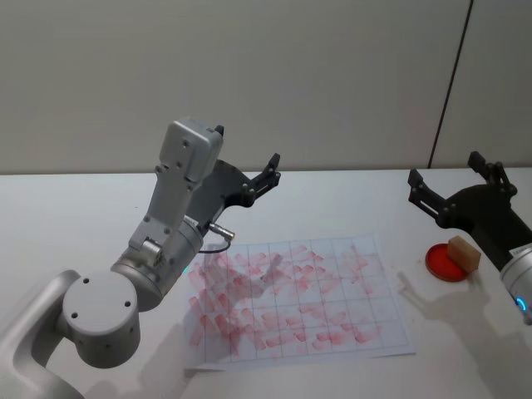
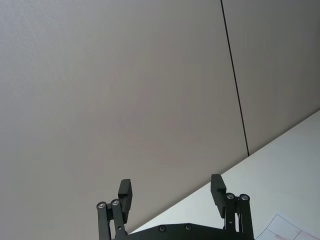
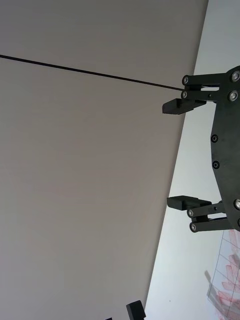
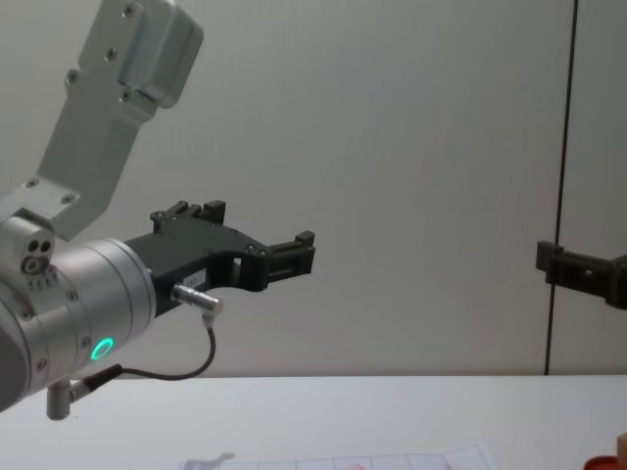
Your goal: Use the one hand to pick up the stamp and affix it onto the A4 paper.
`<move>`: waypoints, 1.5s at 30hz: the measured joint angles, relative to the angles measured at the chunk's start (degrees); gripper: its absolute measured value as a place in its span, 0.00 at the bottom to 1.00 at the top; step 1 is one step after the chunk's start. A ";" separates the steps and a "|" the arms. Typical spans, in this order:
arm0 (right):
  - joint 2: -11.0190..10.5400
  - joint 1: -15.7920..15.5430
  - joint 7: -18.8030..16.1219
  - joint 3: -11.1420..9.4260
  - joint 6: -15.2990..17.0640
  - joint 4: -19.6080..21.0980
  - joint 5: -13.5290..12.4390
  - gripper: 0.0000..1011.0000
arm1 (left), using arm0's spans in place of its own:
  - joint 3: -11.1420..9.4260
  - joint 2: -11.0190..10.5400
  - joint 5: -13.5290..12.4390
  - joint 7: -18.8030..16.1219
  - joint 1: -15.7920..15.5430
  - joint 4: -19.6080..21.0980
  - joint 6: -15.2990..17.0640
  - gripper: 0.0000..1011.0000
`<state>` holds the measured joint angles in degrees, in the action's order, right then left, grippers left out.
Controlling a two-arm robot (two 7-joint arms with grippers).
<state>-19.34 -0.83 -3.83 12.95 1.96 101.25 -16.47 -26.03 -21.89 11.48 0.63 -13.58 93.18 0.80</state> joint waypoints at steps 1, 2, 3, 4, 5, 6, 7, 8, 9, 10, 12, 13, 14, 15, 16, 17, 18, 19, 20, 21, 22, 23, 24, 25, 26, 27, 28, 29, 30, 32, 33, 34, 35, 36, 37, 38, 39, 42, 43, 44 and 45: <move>0.00 0.00 0.00 0.00 0.00 0.00 0.00 0.99 | 0.00 0.00 0.00 0.00 0.00 0.00 0.00 0.99; 0.00 0.00 0.00 0.00 0.00 0.00 0.00 0.99 | 0.00 0.00 0.00 0.00 0.00 0.00 0.00 0.99; 0.00 0.00 0.00 0.00 0.00 0.00 0.00 0.99 | 0.00 0.00 0.00 0.00 0.00 0.00 0.00 0.99; 0.00 0.00 0.00 -0.01 0.00 0.00 0.00 0.99 | 0.00 0.00 0.00 0.00 0.00 0.00 0.00 0.99; 0.00 0.00 0.00 -0.01 0.00 0.00 0.00 0.99 | 0.00 0.00 0.00 0.00 0.00 0.00 0.00 0.99; 0.00 0.00 0.00 -0.01 0.00 0.00 0.00 0.99 | 0.00 0.00 0.00 0.00 0.00 0.00 0.00 0.99; 0.00 0.00 0.00 -0.01 0.00 0.00 0.00 0.99 | 0.00 0.00 0.00 0.00 0.00 0.00 0.00 0.99; 0.00 0.00 0.00 -0.01 0.00 0.00 0.00 0.99 | 0.00 0.00 0.00 0.00 0.00 0.00 0.00 0.99; 0.00 -0.01 0.00 -0.01 0.00 0.00 0.00 0.99 | 0.00 0.00 0.00 0.00 0.00 0.00 0.00 0.99; 0.00 0.00 0.00 -0.01 0.00 0.00 0.00 0.99 | 0.00 0.00 0.00 0.00 0.00 0.00 0.00 0.99; 0.00 0.00 0.00 -0.01 0.00 0.00 0.00 0.99 | 0.00 0.00 0.00 0.00 0.00 0.00 0.00 0.99; 0.00 0.00 0.00 -0.01 0.00 0.00 0.00 0.99 | 0.00 0.00 0.00 0.00 0.00 0.00 0.00 0.99; 0.00 -0.01 0.00 -0.01 -0.01 0.00 0.00 0.99 | 0.00 0.00 0.00 0.00 0.00 0.00 0.00 0.99; 0.00 0.00 0.00 -0.01 -0.01 0.00 0.00 0.99 | 0.00 0.00 0.00 0.00 0.00 0.00 0.00 0.99; 0.00 0.00 0.00 -0.01 -0.01 -0.01 0.00 0.99 | 0.00 0.00 0.00 0.00 0.00 0.00 0.00 0.99; 0.00 -0.01 0.00 -0.01 -0.01 -0.01 0.00 0.99 | 0.00 0.00 0.00 0.00 0.00 0.00 0.00 0.99; 0.00 0.00 0.00 -0.01 -0.01 -0.01 0.00 0.99 | 0.00 0.00 0.00 0.00 0.00 0.00 0.00 0.99; 0.00 0.00 0.00 -0.01 -0.01 -0.02 0.00 0.99 | 0.00 0.00 0.00 0.00 0.00 0.00 0.00 0.99; 0.00 0.00 0.00 -0.01 -0.01 -0.01 0.00 0.99 | 0.00 0.00 0.00 0.00 0.00 0.00 0.00 0.99; 0.00 0.00 0.00 -0.01 -0.01 -0.02 0.00 0.99 | 0.00 0.00 0.00 0.00 0.00 0.00 0.00 0.99; 0.00 0.00 0.00 -0.01 -0.01 -0.02 0.00 0.99 | 0.00 0.00 0.00 0.00 0.00 0.00 0.00 0.99; 0.00 0.00 0.00 -0.01 -0.01 -0.02 0.00 0.99 | 0.00 0.00 0.00 0.00 0.00 0.00 0.00 0.99; 0.00 0.00 0.00 -0.01 -0.01 -0.02 0.00 0.99 | 0.00 -0.01 0.00 0.00 0.00 0.00 0.00 0.99; 0.00 0.00 0.00 -0.01 -0.01 -0.02 0.00 0.99 | 0.00 0.00 0.00 0.00 0.00 0.00 0.00 0.99; 0.00 0.00 0.00 -0.01 -0.01 -0.03 0.01 0.99 | 0.00 0.00 0.00 0.00 0.00 0.00 0.00 0.99; 0.00 0.00 0.01 -0.02 -0.01 -0.02 0.00 0.99 | 0.00 0.00 0.00 0.00 0.00 0.00 0.00 0.99; 0.00 0.00 0.00 -0.04 -0.01 -0.03 0.01 0.99 | 0.00 0.00 0.00 0.00 0.00 0.00 0.00 0.99; 0.00 0.00 0.00 -0.04 -0.01 -0.03 0.01 0.99 | 0.00 0.00 0.00 0.00 0.00 0.00 0.00 0.99; -0.05 -0.02 0.01 -0.11 0.05 -0.03 0.00 0.99 | 0.00 0.00 0.00 0.00 0.00 0.00 0.00 0.99; -0.19 -0.04 0.08 -0.23 0.23 -0.01 -0.02 0.99 | 0.00 0.00 0.00 0.00 0.00 0.00 0.00 0.99; -0.35 -0.06 0.20 -0.41 0.51 0.03 -0.13 0.99 | 0.00 0.00 0.00 0.00 0.00 0.00 0.00 0.99; -0.49 -0.09 0.26 -0.55 0.68 0.08 -0.19 0.99 | 0.00 0.00 0.00 0.00 0.00 0.00 0.00 0.99; -0.74 -0.12 0.41 -0.80 1.19 0.13 -0.39 0.99 | 0.00 0.00 0.00 0.00 0.00 0.00 0.00 0.99; -0.74 -0.12 0.41 -0.80 1.19 0.13 -0.39 0.99 | 0.00 0.00 0.00 0.00 0.00 0.00 0.00 0.99; -1.19 -0.17 0.57 -1.22 2.00 0.16 -0.72 0.99 | 0.00 0.00 0.00 0.00 0.00 0.00 0.00 0.99; -1.41 -0.18 0.60 -1.41 2.28 0.16 -0.85 0.99 | 0.00 0.00 0.00 0.00 0.00 0.00 0.00 0.99; -1.58 -0.18 0.63 -1.57 2.64 0.16 -1.01 0.99 | 0.00 0.00 0.00 0.00 0.00 0.00 0.00 0.99; -2.23 -0.12 0.64 -2.22 3.78 -0.18 -1.50 0.99 | 0.00 0.00 0.00 0.00 0.00 0.00 0.00 0.99; -2.38 -0.07 0.63 -2.37 4.06 -0.32 -1.62 0.99 | 0.00 0.00 0.00 0.00 0.00 0.00 0.00 0.99; -2.72 0.06 0.60 -2.71 4.61 -0.71 -1.85 0.99 | 0.00 0.00 0.00 0.00 0.00 0.00 0.00 0.99; -2.86 0.13 0.52 -2.84 4.95 -0.89 -1.97 0.99 | 0.00 0.00 0.00 0.00 0.00 0.00 0.00 0.99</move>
<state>-22.20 -0.70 -3.31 10.10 6.91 100.36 -18.44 -26.03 -21.90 11.48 0.63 -13.58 93.18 0.80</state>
